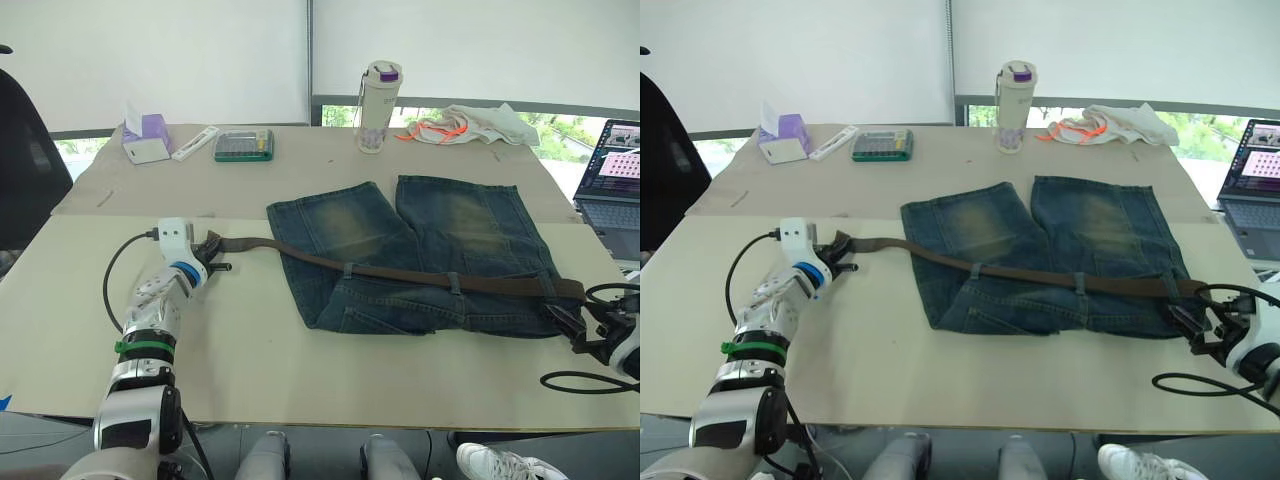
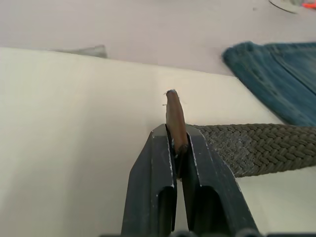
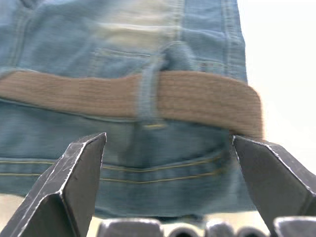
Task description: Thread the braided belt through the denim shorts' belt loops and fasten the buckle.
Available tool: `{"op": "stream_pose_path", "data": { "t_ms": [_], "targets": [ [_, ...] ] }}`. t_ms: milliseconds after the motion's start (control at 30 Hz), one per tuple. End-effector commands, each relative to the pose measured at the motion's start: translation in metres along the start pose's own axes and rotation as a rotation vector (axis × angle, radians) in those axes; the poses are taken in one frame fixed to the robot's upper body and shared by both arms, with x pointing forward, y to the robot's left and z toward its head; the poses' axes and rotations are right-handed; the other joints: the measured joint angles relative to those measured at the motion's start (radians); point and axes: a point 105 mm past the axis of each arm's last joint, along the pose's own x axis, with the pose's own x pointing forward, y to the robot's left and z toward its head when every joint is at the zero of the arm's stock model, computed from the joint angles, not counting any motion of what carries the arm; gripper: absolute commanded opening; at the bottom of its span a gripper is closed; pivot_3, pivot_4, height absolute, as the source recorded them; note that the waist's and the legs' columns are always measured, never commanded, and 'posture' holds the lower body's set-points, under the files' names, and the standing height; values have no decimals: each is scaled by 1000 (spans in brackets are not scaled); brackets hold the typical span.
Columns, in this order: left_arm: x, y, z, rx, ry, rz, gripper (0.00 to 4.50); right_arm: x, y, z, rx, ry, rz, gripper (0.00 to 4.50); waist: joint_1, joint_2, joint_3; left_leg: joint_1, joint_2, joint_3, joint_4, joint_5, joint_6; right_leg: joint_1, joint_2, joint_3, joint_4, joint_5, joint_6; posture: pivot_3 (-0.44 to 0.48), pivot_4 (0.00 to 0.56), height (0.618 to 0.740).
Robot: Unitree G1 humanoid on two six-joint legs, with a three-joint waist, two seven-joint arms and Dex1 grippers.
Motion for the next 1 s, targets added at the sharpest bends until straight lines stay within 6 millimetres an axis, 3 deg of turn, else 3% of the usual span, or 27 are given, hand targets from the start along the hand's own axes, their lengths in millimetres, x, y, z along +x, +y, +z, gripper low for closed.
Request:
{"op": "stream_pose_path", "data": {
  "t_ms": [33, 133, 167, 333, 600, 733, 900, 1000],
  "targets": [
    [-2, 20, 17, 33, -49, 86, 0, 2, -10, 12, -61, -9, -33, 4477, -1, 0, 0, 0, 0, 0, 0, 0, 0, 0, 0, 0, 0, 0, 0, 0, 150, 740],
    [0, 19, 16, 42, -50, 82, 0, 8, -7, 4, -1, 45, -4, 4477, 0, 0, 0, 0, 0, 0, 0, 0, 0, 0, 0, 0, 0, 0, 0, 0, 150, 740],
    [0, 19, 15, 45, -51, 87, 0, 10, -3, 2, 23, 62, 23, 4238, 0, 0, 0, 0, 0, 0, 0, 0, 0, 0, 0, 0, 0, 0, 0, 0, 150, 740],
    [-1, 28, 18, 68, -70, 150, 0, 11, 4, -1, 49, 105, 70, 2649, 1, 0, 0, 0, 0, 0, 0, 0, 0, 0, 0, 0, 0, 0, 0, 0, 150, 740],
    [-18, 78, 31, 165, -98, 457, 0, 9, 24, 5, 201, 88, 129, 12, -5, 0, 0, 0, 0, 0, 0, 0, 0, 0, 0, 0, 1, 0, 0, 0, 150, 740],
    [-18, 81, 32, 202, -87, 491, 0, 7, 27, 3, 224, 87, 130, 12, 3, 0, 0, 0, -1, 0, 0, 0, 0, 0, -1, 0, 1, 0, 0, 0, 150, 740],
    [-11, 67, 26, 205, -75, 428, 0, 0, 25, 11, 123, 51, 151, 12, 5, 0, 0, -1, -1, 0, 0, 0, 0, 0, -1, 0, 1, 0, 1, 0, 150, 740],
    [-3, 48, 20, 181, -74, 322, 0, -10, 25, 23, 56, 61, 221, 1314, 5, 0, 0, -1, -2, 0, 0, 0, 0, 0, -1, 0, 1, 0, 1, 0, 150, 740]
  ]
}}
